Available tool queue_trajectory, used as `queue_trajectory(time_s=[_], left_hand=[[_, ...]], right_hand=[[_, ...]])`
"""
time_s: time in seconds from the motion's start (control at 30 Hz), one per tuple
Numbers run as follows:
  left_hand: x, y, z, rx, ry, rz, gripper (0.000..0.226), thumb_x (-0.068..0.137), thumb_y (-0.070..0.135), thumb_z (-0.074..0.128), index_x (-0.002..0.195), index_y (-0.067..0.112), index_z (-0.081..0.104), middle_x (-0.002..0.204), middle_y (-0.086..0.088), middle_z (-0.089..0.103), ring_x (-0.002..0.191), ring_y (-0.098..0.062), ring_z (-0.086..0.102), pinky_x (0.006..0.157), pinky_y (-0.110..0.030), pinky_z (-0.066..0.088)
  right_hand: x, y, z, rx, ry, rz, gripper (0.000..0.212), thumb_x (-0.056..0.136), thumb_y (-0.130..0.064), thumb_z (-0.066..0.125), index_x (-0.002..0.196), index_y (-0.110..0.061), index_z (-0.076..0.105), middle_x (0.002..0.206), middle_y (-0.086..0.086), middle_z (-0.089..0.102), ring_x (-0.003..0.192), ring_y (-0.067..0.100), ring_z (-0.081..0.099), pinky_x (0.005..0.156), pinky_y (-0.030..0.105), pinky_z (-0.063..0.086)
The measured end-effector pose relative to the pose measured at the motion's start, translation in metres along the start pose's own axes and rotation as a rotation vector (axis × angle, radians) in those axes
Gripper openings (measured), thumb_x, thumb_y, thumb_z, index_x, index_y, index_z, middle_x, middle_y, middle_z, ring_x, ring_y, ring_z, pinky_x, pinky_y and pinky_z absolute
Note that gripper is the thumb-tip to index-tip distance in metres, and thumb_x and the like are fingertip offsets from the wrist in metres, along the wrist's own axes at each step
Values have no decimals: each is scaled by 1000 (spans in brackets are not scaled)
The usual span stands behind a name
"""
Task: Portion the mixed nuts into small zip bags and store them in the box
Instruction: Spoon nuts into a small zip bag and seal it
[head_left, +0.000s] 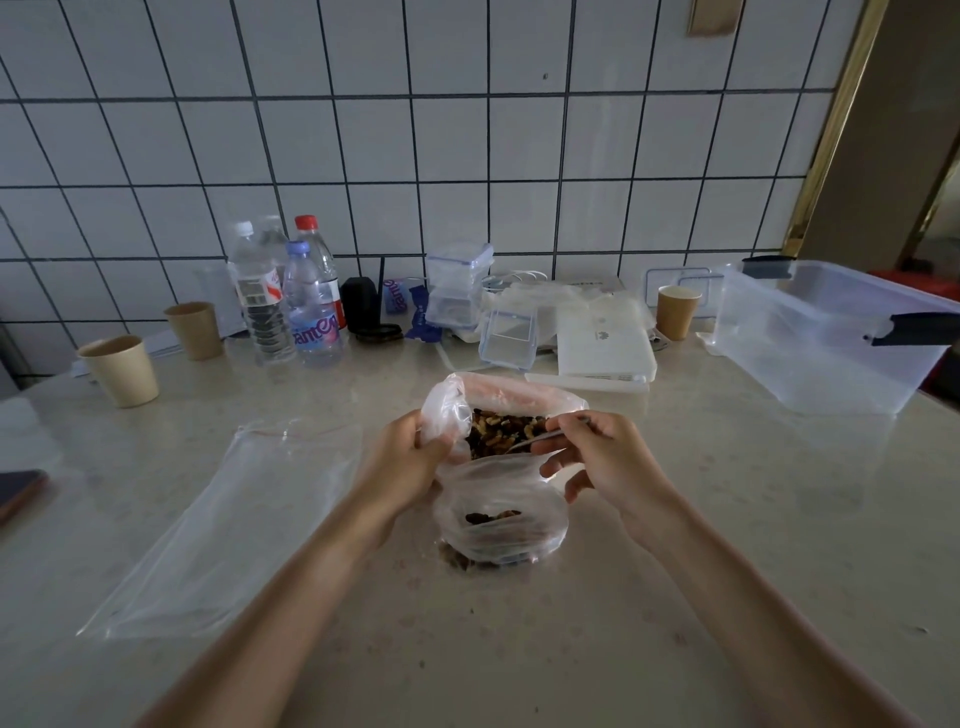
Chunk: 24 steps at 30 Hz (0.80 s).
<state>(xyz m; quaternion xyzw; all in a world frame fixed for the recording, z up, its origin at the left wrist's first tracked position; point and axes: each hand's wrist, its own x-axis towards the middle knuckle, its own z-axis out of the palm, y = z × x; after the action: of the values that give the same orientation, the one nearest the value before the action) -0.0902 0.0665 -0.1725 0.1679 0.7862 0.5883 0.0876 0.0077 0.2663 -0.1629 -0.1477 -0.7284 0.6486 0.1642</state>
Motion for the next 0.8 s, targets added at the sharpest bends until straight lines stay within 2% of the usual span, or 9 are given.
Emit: queue_trajectory(time_s=[0.2, 0.47, 0.63, 0.73, 0.8], left_hand=[[-1, 2, 0, -7, 15, 5, 15, 104, 22, 62, 117, 19, 68, 95, -2, 81, 90, -26, 78, 84, -57, 63], [-5, 5, 3, -9, 15, 30, 17, 102, 35, 64, 114, 23, 66, 94, -1, 80, 89, -27, 77, 78, -54, 62], [-8, 7, 1, -54, 18, 26, 24, 101, 37, 66, 116, 19, 67, 100, -4, 80, 94, -28, 77, 87, -56, 62], [-6, 7, -1, -74, 22, 24, 28, 97, 43, 68, 114, 21, 68, 100, -2, 80, 95, -22, 77, 88, -48, 63], [-4, 4, -2, -89, 34, 21, 20, 97, 42, 68, 109, 26, 67, 92, 8, 81, 89, -12, 77, 77, -35, 62]], right_hand=[[0, -4, -4, 43, 21, 14, 28, 110, -10, 42, 112, 8, 64, 98, 22, 77, 66, 22, 69, 42, 30, 47], [-4, -4, -1, 71, -20, 60, 28, 111, -11, 42, 114, 5, 65, 103, 23, 76, 66, 19, 71, 44, 27, 50], [-1, -2, -3, 125, -13, 104, 29, 111, -13, 43, 113, 3, 67, 98, 18, 79, 69, 20, 73, 47, 29, 52], [0, 1, -7, 161, -6, 148, 30, 111, -15, 42, 114, 0, 68, 96, 15, 80, 75, 22, 75, 50, 30, 53], [1, 1, -9, 193, 9, 161, 30, 111, -15, 42, 114, -1, 68, 96, 14, 80, 77, 23, 76, 52, 31, 54]])
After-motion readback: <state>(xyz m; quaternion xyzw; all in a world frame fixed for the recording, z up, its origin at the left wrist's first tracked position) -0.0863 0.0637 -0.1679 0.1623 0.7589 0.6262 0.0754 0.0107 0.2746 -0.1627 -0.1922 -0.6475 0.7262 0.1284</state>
